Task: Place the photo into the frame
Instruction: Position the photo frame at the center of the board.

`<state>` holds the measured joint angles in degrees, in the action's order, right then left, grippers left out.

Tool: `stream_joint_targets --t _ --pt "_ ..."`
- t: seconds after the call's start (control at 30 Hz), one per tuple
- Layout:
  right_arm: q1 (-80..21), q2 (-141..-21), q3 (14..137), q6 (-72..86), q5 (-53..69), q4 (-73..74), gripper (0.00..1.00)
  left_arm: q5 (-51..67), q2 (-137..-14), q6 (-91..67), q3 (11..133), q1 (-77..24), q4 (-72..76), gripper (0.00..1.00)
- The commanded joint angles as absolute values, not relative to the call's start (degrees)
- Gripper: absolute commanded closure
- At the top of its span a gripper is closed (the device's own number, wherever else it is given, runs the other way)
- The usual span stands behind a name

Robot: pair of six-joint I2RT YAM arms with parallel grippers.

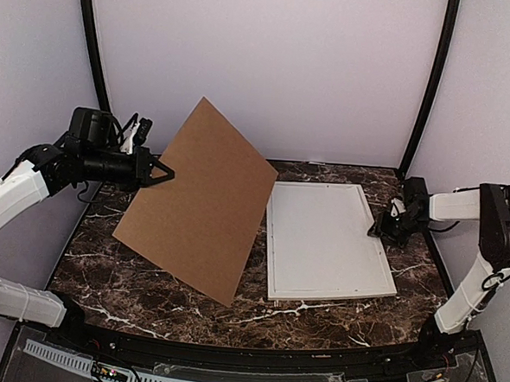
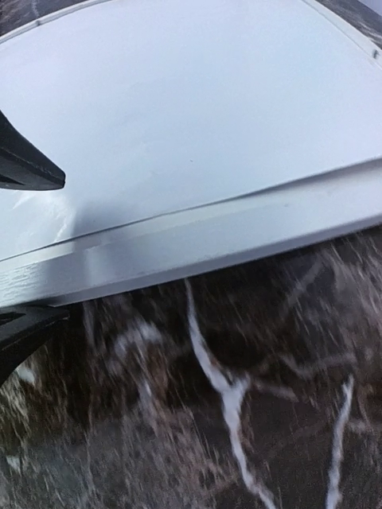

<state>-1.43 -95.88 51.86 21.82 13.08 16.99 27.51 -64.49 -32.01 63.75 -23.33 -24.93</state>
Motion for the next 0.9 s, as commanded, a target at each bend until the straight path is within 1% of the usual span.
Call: stream_joint_targets --t 0.0,0.3,0.4,0.57,0.67,0.77,0.87 --pt "-6.5 -92.9 49.2 23.2 16.3 13.6 0.53 27.6 -63.1 -32.1 63.0 -22.5 -20.3 1.00" --pt "-15.8 -94.0 48.0 27.2 14.9 9.7 0.63 26.9 -62.3 -33.0 61.2 -21.0 -19.4 1.00" --pt "-18.3 -95.3 48.8 28.4 14.6 8.9 0.65 26.6 -62.2 -34.0 60.7 -20.8 -18.3 1.00" --pt "-22.8 -96.3 50.7 30.9 15.3 7.3 0.66 28.0 -61.9 -39.3 57.3 -20.7 -10.8 1.00" --pt "-24.4 -96.3 51.6 32.5 16.1 6.4 0.62 30.5 -61.8 -47.0 53.6 -20.7 0.0 1.00" --pt "-24.5 -95.5 52.8 32.9 15.4 7.8 0.55 32.8 -64.0 -53.0 50.0 -20.7 7.8 1.00" --pt "-24.5 -94.5 55.1 31.9 13.5 11.2 0.46 35.6 -66.9 -59.4 47.8 -20.8 16.4 1.00"
